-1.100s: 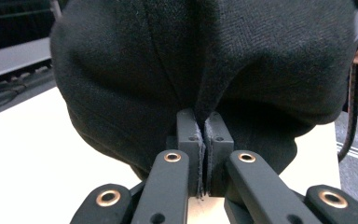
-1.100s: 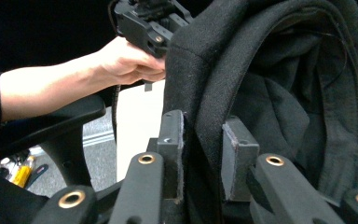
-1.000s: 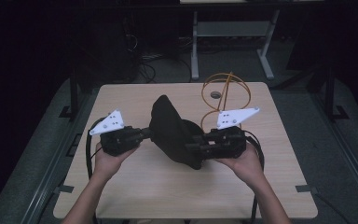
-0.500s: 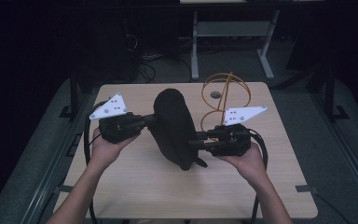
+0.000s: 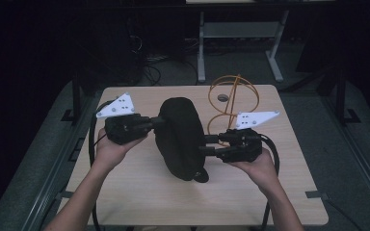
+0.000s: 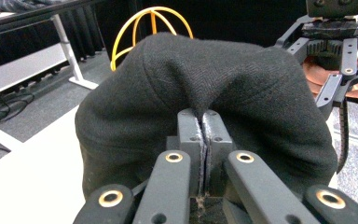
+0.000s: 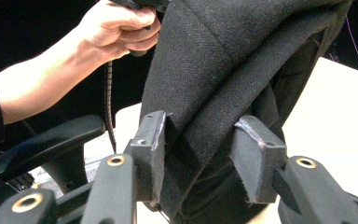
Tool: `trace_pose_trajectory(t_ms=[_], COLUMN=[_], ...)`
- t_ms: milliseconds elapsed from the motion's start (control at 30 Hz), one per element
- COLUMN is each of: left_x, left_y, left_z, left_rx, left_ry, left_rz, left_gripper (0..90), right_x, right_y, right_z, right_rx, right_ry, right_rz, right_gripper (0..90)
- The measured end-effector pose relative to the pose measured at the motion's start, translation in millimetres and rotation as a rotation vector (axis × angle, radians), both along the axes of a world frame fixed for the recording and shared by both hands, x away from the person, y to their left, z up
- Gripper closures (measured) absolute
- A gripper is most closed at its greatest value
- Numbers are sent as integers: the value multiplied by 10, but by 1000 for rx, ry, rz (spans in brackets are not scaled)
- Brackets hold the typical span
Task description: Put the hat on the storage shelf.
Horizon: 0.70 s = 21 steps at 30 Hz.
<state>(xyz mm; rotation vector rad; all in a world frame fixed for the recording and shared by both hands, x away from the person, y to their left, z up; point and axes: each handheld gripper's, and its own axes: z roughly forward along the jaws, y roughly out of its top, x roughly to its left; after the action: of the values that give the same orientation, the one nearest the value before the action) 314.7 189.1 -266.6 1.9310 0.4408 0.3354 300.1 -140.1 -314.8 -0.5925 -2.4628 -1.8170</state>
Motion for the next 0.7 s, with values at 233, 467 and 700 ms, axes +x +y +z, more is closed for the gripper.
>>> trace_pose_trajectory(t_ms=[233,467,700], left_x=[51,126,216], left_y=[-30,-56,-131], left_z=[47,84,173], left_rx=[15,28,30], left_ry=[4,7,9], left_rz=[2,1,-6], left_gripper=[891,892,893], right_x=[-28,-101,-154], right_y=[-214,-552,-824], right_z=[-70,-294,-521], right_rx=[32,2,-17], right_ry=[-1,17,58], right_rz=[-61,-151,-216], right_gripper=[373,352,348])
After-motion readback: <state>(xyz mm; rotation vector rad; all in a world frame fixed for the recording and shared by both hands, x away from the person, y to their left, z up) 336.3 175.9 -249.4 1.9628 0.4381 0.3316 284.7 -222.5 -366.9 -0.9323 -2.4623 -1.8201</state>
